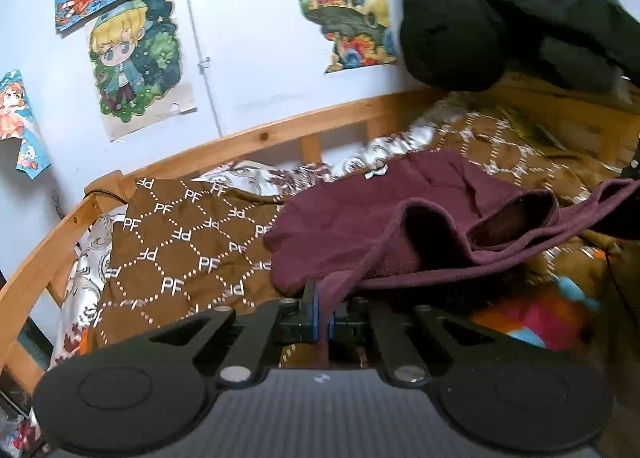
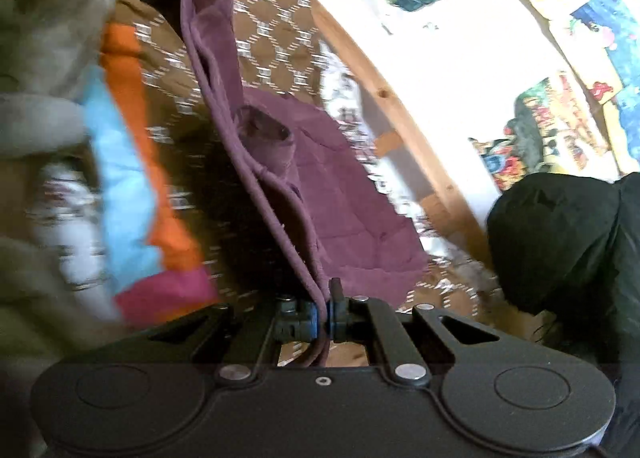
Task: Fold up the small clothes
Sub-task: 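Lift the hem with both tools and fold it over toward the collar, then lower the folded hem onto the shirt and open both tools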
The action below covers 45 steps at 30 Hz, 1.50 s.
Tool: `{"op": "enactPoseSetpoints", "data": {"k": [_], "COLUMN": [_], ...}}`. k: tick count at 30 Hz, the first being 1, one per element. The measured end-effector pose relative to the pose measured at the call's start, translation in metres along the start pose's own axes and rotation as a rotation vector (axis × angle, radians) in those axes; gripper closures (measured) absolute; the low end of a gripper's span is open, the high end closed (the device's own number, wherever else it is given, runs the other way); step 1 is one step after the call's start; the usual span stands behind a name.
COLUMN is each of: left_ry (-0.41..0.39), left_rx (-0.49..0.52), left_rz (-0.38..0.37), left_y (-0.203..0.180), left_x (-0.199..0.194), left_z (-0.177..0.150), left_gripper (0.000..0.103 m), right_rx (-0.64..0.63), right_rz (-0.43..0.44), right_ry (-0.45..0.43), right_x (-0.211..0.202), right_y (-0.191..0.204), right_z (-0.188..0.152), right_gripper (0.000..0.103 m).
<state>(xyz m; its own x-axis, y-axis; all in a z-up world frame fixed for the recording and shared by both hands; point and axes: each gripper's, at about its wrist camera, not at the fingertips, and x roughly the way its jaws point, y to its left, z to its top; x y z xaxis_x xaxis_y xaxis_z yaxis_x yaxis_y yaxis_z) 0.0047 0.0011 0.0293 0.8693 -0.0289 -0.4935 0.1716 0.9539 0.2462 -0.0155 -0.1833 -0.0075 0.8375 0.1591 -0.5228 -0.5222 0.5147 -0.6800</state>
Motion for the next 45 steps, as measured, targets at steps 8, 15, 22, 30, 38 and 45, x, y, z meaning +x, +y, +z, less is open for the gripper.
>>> {"op": "enactPoseSetpoints", "data": {"k": [8, 15, 22, 30, 38, 45], "left_ry": [0.092, 0.134, 0.131, 0.201, 0.283, 0.303], "left_rx": [-0.115, -0.133, -0.088, -0.149, -0.215, -0.367], "left_rz": [-0.079, -0.013, 0.041, 0.053, 0.039, -0.039], "left_y": [0.014, 0.023, 0.033, 0.052, 0.061, 0.077], "left_x": [-0.008, 0.052, 0.143, 0.267, 0.326, 0.328], "left_z": [0.005, 0.044, 0.071, 0.066, 0.026, 0.02], "left_gripper": [0.099, 0.098, 0.098, 0.098, 0.085, 0.047], "right_rx": [0.059, 0.042, 0.18, 0.354, 0.449, 0.668], "right_rz": [0.107, -0.039, -0.182, -0.21, -0.18, -0.072], "right_ry": [0.002, -0.037, -0.076, -0.06, -0.035, 0.028], "right_x": [-0.035, 0.015, 0.098, 0.208, 0.29, 0.305], "right_y": [-0.001, -0.021, -0.068, -0.097, -0.096, -0.104], "right_z": [0.004, 0.014, 0.03, 0.03, 0.005, -0.023], "right_gripper": [0.099, 0.099, 0.098, 0.098, 0.084, 0.032]}}
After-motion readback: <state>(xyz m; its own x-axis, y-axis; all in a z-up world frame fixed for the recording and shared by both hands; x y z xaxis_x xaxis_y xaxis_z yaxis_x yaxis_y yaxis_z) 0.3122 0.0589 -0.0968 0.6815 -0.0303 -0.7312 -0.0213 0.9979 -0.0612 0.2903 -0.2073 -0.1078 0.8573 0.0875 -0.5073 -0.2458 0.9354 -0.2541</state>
